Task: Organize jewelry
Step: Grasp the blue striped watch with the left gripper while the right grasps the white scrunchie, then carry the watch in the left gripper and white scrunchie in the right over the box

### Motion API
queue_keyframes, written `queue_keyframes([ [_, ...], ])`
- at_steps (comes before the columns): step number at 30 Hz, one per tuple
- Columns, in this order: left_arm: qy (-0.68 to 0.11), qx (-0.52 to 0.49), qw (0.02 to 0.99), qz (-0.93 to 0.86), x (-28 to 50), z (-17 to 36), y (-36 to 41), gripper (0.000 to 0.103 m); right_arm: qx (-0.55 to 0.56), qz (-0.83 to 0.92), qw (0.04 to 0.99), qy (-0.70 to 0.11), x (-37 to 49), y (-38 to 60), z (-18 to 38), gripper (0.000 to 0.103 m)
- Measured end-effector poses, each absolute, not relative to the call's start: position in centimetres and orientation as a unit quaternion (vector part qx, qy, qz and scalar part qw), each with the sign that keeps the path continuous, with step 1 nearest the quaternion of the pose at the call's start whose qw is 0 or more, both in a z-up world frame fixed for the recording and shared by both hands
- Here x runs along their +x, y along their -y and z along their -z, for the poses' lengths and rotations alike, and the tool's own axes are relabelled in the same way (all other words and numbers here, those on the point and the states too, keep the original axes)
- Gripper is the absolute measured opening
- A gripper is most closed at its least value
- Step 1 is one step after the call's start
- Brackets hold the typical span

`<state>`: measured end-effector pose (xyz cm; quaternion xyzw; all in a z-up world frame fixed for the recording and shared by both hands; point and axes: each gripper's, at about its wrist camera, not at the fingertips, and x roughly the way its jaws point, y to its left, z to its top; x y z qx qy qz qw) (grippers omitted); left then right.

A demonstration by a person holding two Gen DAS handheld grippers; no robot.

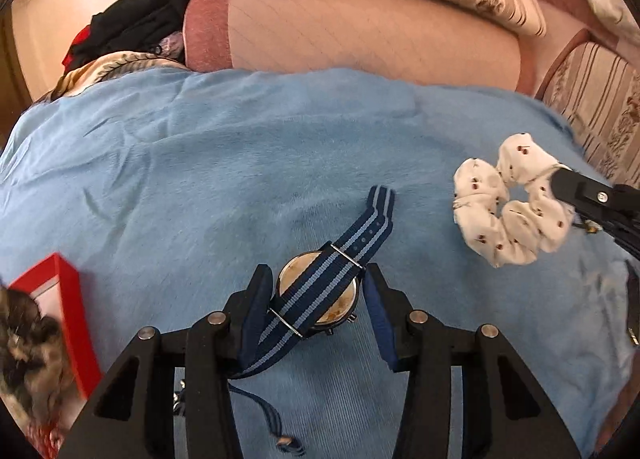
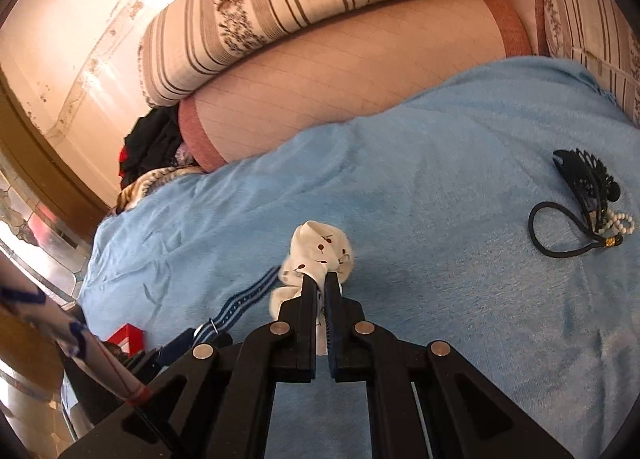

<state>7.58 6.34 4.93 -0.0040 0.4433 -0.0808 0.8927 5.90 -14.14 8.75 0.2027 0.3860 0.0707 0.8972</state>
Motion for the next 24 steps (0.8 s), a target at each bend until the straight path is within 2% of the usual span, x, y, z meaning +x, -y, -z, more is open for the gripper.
queue_keyframes([
  [8, -0.400, -0.013, 0.913, 0.074, 1.7, -8.1, -8.0, 0.046, 0.183, -0.087, 0.912, -0.357, 0.2, 12.7, -10.4, 0.004],
  [24, -0.361, -0.041, 0.929, 0.068, -10.2, -10.9, -12.5, 0.046, 0.127, -0.105, 0.919, -0.358, -11.1, 9.0, -10.7, 0.004],
])
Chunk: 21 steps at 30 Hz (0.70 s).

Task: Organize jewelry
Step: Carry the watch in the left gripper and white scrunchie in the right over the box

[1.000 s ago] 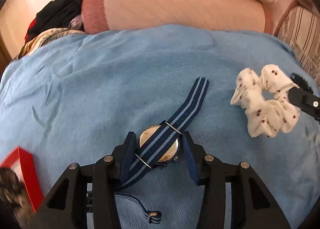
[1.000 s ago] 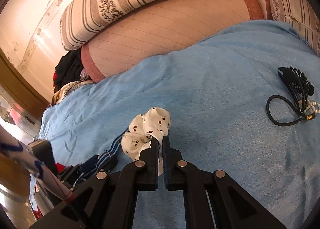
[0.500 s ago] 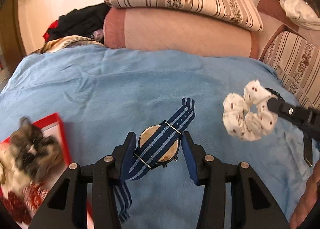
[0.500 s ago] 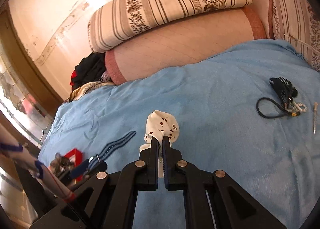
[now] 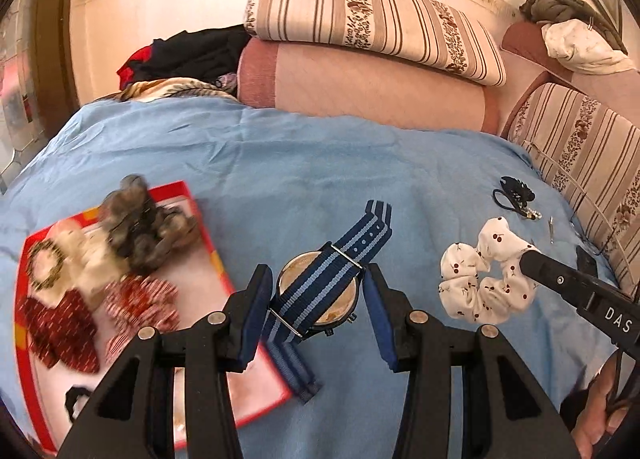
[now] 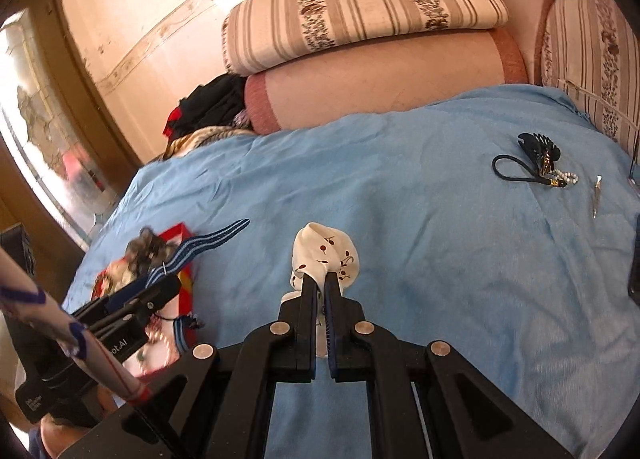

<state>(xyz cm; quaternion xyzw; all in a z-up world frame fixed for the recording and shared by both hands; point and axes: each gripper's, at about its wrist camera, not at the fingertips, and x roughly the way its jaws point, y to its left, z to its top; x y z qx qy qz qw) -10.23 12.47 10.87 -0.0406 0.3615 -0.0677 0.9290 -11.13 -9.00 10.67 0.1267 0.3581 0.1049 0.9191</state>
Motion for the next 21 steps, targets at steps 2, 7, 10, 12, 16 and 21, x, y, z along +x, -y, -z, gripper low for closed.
queue_keyframes([
  [2, -0.361, -0.045, 0.929, 0.065, -11.2, -11.0, -13.4, 0.046, 0.116, -0.112, 0.919, -0.359, -12.0, 8.0, -11.0, 0.004],
  [7, -0.354, -0.056, 0.932, 0.048, -13.3, -11.2, -15.9, 0.046, 0.085, -0.131, 0.924, -0.349, -13.8, 5.0, -12.4, 0.004],
  [10, -0.349, -0.065, 0.934, 0.037, -14.3, -11.4, -17.5, 0.046, 0.068, -0.142, 0.926, -0.343, -14.6, 3.2, -13.0, 0.004],
  [12, -0.342, -0.071, 0.937, 0.027, -14.9, -11.6, -18.8, 0.046, 0.056, -0.151, 0.926, -0.341, -14.9, 1.9, -13.4, 0.004],
  [16, -0.335, -0.084, 0.939, 0.004, -15.9, -11.6, -21.5, 0.046, 0.036, -0.166, 0.924, -0.342, -15.4, -0.4, -13.7, 0.004],
  [21, -0.329, -0.093, 0.939, -0.029, -16.7, -11.2, -24.8, 0.046, 0.008, -0.187, 0.920, -0.343, -15.7, -3.6, -13.8, 0.004],
])
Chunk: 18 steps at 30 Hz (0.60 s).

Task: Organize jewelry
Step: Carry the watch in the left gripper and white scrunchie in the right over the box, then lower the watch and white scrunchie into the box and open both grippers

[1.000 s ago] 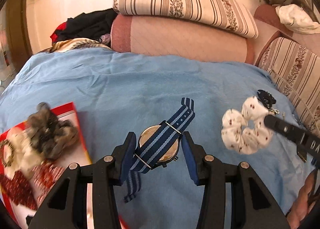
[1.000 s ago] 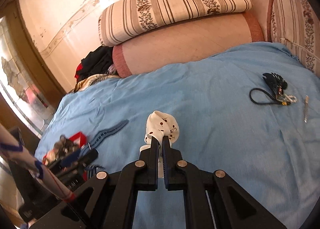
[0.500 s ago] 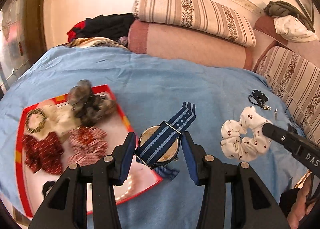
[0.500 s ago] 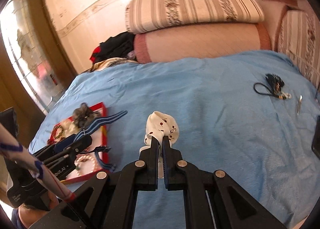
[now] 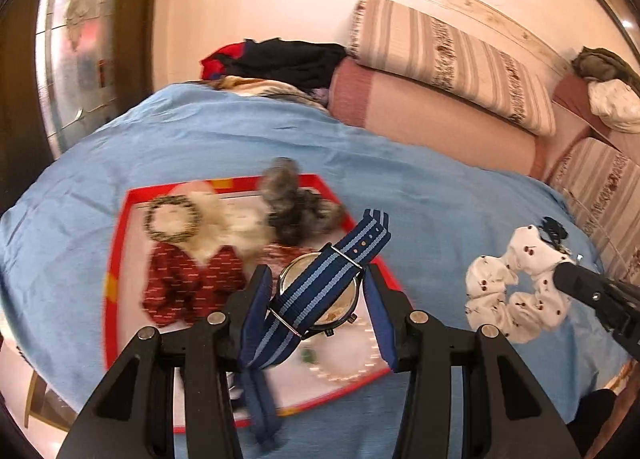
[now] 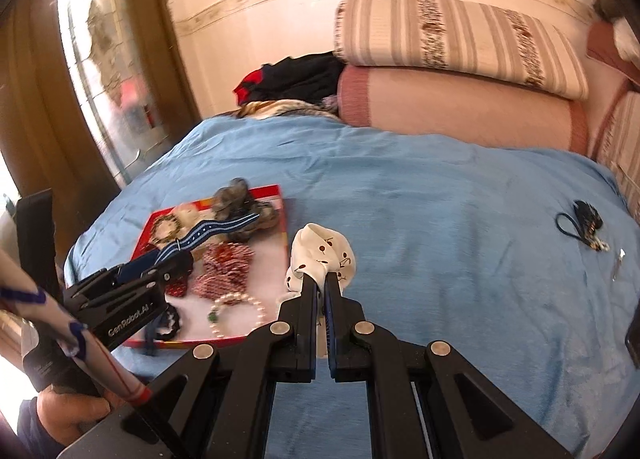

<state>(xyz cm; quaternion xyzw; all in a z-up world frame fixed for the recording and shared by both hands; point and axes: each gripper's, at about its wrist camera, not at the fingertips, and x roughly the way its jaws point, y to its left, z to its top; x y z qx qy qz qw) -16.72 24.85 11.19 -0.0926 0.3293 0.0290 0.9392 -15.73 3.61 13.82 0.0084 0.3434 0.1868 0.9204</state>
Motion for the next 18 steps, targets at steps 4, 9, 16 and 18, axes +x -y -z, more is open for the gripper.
queue_keyframes([
  [4, -0.332, -0.106, 0.936, -0.056, -17.0, -10.4, -27.5, 0.045, -0.010, -0.206, 0.915, -0.347, -15.4, -6.4, -13.8, 0.004],
  [9, -0.335, -0.117, 0.930, -0.092, -17.3, -9.6, -30.1, 0.043, -0.024, -0.239, 0.904, -0.353, -14.6, -10.4, -13.1, 0.004],
  [16, -0.367, -0.135, 0.914, -0.112, -16.2, -7.7, -31.7, 0.042, -0.030, -0.255, 0.880, -0.400, -11.6, -14.5, -9.4, 0.004],
  [18, -0.370, -0.133, 0.912, -0.115, -15.9, -7.5, -31.6, 0.043, -0.032, -0.250, 0.875, -0.412, -10.8, -15.1, -8.2, 0.004],
])
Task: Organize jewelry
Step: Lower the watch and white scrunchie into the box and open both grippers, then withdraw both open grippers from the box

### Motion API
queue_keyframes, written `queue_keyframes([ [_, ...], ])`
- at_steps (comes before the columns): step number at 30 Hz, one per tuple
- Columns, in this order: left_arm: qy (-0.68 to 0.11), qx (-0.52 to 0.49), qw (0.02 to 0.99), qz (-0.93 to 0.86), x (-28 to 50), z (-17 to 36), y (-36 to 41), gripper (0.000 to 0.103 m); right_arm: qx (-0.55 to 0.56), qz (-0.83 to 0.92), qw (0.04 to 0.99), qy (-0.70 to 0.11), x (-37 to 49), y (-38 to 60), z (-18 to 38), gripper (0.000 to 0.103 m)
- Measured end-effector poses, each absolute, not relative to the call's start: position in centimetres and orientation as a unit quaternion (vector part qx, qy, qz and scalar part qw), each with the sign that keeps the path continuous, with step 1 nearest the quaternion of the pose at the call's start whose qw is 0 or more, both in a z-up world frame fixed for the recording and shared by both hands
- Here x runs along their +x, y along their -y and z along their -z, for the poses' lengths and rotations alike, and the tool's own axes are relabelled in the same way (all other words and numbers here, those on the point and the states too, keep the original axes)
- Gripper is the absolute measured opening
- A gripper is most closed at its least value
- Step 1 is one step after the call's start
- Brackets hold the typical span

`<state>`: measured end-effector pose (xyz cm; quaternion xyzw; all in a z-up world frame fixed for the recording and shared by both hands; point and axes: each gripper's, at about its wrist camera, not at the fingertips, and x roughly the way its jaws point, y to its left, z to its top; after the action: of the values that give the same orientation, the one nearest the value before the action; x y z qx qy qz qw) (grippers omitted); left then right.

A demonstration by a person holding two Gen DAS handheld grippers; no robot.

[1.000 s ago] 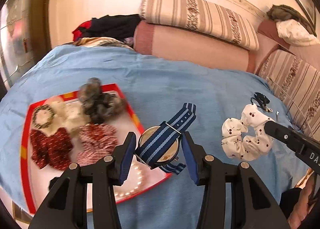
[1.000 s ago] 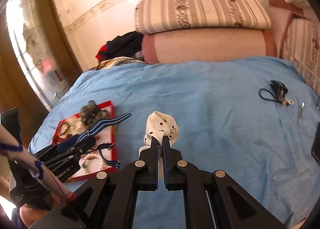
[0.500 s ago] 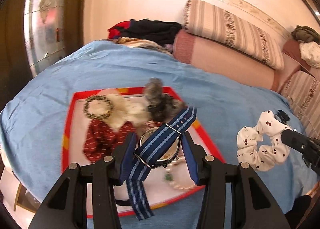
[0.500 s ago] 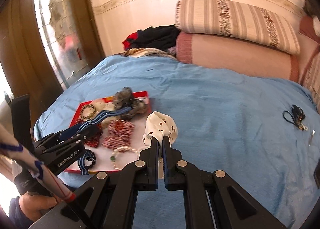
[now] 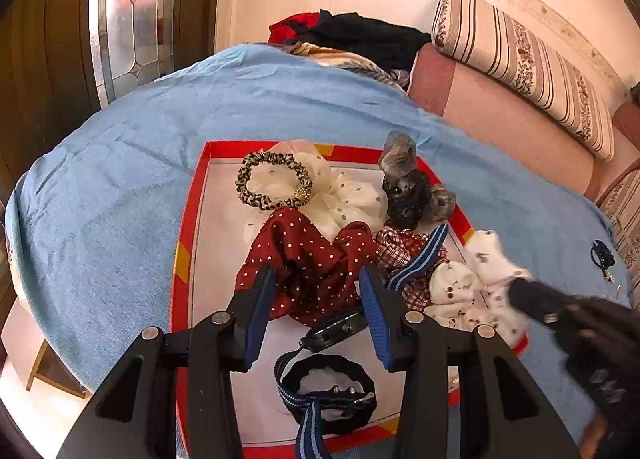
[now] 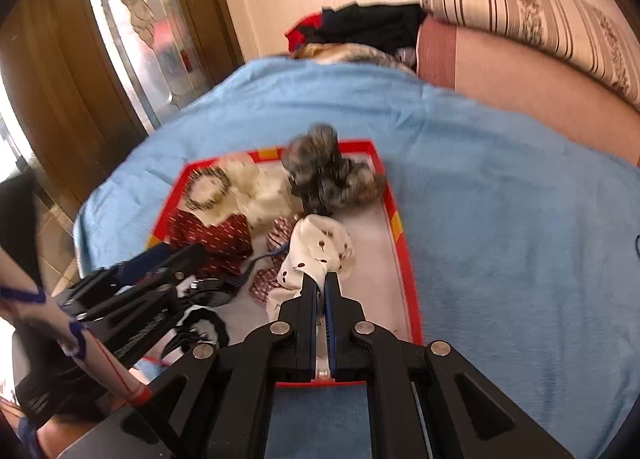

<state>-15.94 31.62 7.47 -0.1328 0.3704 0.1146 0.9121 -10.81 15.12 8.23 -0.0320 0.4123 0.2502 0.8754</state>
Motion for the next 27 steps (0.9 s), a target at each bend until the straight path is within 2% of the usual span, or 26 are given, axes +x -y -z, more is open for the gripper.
queue_keyframes([
  [2, -0.371, -0.124, 0.912, -0.125, -15.8, -7.4, -31.3, 0.043, -0.047, -0.243, 0.873, -0.421, -10.3, -15.8, -7.0, 0.005],
  [4, -0.370, -0.118, 0.913, -0.128, -15.8, -7.4, -31.1, 0.047, -0.065, -0.236, 0.871, -0.427, -9.9, -16.3, -6.0, 0.006],
  [5, -0.368, -0.115, 0.913, -0.131, -15.8, -7.5, -31.0, 0.053, -0.078, -0.231, 0.867, -0.435, -9.8, -16.5, -5.3, 0.008],
  [7, -0.359, -0.110, 0.917, -0.138, -16.1, -7.8, -30.8, 0.057, -0.081, -0.229, 0.865, -0.439, -10.0, -16.3, -5.3, 0.017],
  [9, -0.350, -0.106, 0.920, -0.144, -16.3, -8.2, -30.7, 0.065, -0.075, -0.228, 0.871, -0.429, -10.3, -15.5, -6.2, 0.038],
  [11, -0.343, -0.100, 0.921, -0.152, -16.5, -8.5, -30.5, 0.072, -0.068, -0.229, 0.880, -0.410, -10.8, -14.6, -7.7, 0.046],
  [13, -0.331, -0.093, 0.926, -0.158, -16.9, -9.2, -30.2, 0.078, -0.069, -0.226, 0.889, -0.393, -11.4, -14.1, -9.0, 0.047],
  [15, -0.323, -0.076, 0.928, -0.170, -17.2, -9.8, -29.7, 0.092, -0.064, -0.223, 0.897, -0.377, -12.0, -13.3, -10.4, 0.048],
  [25, -0.289, -0.059, 0.937, -0.189, -19.4, -13.3, -28.5, 0.103, -0.060, -0.219, 0.915, -0.333, -15.4, -11.8, -13.9, 0.051],
  [27, -0.289, -0.063, 0.936, -0.189, -19.8, -13.7, -28.7, 0.103, -0.060, -0.217, 0.919, -0.323, -16.1, -11.7, -14.6, 0.058],
])
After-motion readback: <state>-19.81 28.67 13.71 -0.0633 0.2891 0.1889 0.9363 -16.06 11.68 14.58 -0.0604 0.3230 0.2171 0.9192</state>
